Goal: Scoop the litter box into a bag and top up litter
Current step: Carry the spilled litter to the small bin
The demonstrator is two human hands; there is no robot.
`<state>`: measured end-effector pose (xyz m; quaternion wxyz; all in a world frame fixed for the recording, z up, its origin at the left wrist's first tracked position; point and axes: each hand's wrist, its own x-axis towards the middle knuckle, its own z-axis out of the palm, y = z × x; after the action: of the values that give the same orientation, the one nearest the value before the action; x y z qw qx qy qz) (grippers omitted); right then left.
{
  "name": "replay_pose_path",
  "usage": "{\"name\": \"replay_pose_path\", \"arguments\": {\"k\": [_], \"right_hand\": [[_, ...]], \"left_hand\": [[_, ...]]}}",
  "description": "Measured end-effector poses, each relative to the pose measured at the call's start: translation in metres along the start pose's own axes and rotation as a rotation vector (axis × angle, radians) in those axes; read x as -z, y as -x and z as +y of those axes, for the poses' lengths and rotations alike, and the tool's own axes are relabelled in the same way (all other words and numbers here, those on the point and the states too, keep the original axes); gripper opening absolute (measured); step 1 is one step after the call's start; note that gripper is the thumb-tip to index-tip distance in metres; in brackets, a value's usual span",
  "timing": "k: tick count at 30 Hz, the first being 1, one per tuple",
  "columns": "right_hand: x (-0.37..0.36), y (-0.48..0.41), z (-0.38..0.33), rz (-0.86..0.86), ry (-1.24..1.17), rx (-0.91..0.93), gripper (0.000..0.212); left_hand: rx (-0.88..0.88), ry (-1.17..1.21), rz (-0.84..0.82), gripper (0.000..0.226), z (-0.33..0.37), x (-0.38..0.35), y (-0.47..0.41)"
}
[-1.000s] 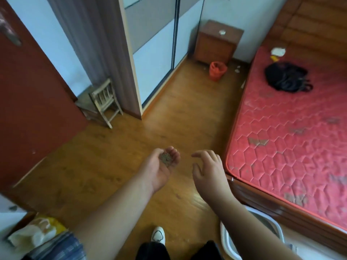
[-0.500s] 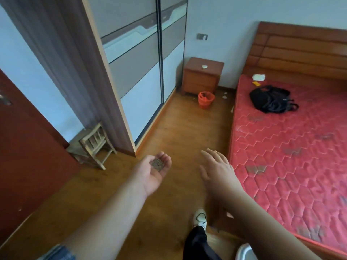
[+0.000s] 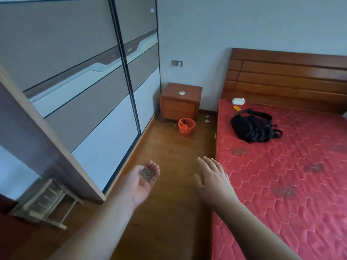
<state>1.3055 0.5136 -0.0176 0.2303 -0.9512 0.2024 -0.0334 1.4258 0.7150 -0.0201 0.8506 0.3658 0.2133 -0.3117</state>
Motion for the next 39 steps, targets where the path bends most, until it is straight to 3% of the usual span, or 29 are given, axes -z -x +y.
{"name": "replay_pose_path", "arguments": {"k": [9,23,34,39], "right_hand": [[-0.007,-0.178,0.0,-0.047,0.014,0.001,0.06],[-0.012,-0.5,-0.034,-0.018,-0.014,-0.136,0.061],[0.004,-0.695,0.072,0.039,-0.108,-0.223,0.06],[0.025,-0.796,0.138,-0.033,-0.102,-0.19,0.059]], "left_hand": [[0.039,0.091,0.051,0.024,0.056,-0.065,-0.16],[0.117,-0.08,0.022,0.025,0.219,-0.213,-0.437],[0.175,-0.142,0.011,0.023,0.213,-0.347,-0.632],[0.176,-0.145,0.098,0.024,0.198,-0.411,-0.725]]}}
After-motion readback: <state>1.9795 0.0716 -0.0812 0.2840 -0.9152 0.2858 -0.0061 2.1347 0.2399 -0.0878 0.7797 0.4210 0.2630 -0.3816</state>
